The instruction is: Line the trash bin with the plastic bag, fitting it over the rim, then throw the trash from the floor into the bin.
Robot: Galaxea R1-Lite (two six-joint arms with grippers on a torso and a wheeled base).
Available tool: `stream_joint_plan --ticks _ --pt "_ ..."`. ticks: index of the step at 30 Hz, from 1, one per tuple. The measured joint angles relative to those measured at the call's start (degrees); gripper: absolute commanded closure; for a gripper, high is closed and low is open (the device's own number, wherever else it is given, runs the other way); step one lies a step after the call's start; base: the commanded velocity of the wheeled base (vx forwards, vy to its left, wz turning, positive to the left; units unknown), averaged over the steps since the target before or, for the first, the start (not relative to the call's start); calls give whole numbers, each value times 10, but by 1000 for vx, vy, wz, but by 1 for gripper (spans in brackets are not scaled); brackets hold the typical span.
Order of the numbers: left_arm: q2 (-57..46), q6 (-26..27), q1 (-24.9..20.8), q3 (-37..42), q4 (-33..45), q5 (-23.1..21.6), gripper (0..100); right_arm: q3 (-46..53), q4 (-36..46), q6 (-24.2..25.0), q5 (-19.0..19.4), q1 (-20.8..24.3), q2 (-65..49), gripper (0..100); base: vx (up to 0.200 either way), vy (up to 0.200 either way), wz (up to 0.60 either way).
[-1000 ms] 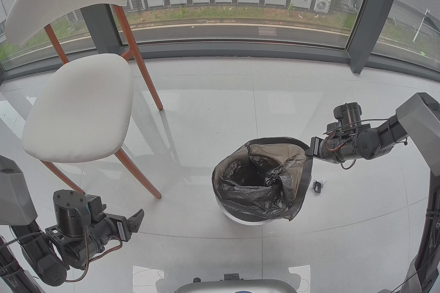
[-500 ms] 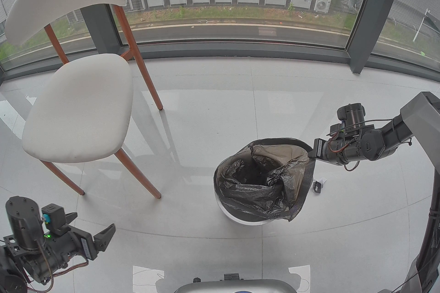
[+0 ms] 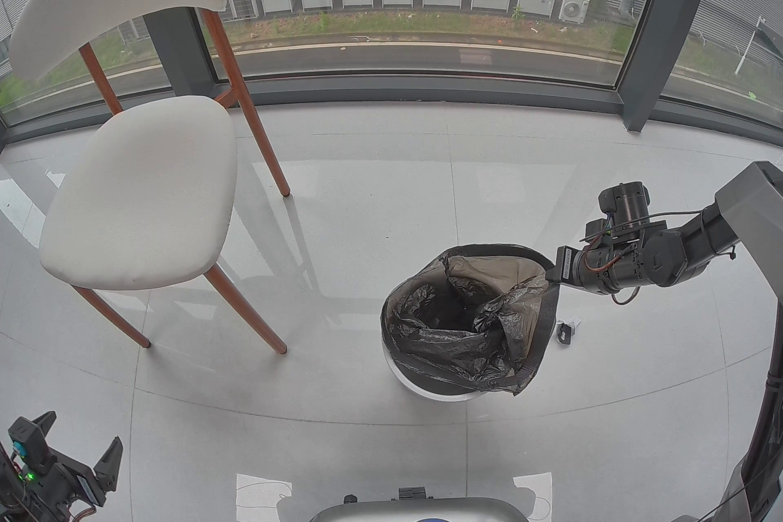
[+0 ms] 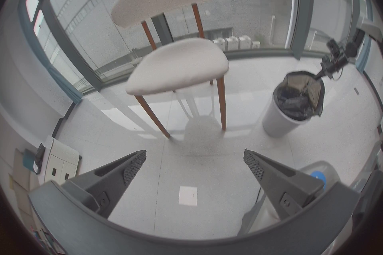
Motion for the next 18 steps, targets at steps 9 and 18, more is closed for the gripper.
stream_joint_plan --ticks 9,18 --pt "-34 -2 17 -63 8 -24 0 1 0 1 2 -2 -3 100 0 0 0" --pt "112 -60 19 -155 -1 -89 0 4 -1 2 4 -6 -7 100 0 0 0"
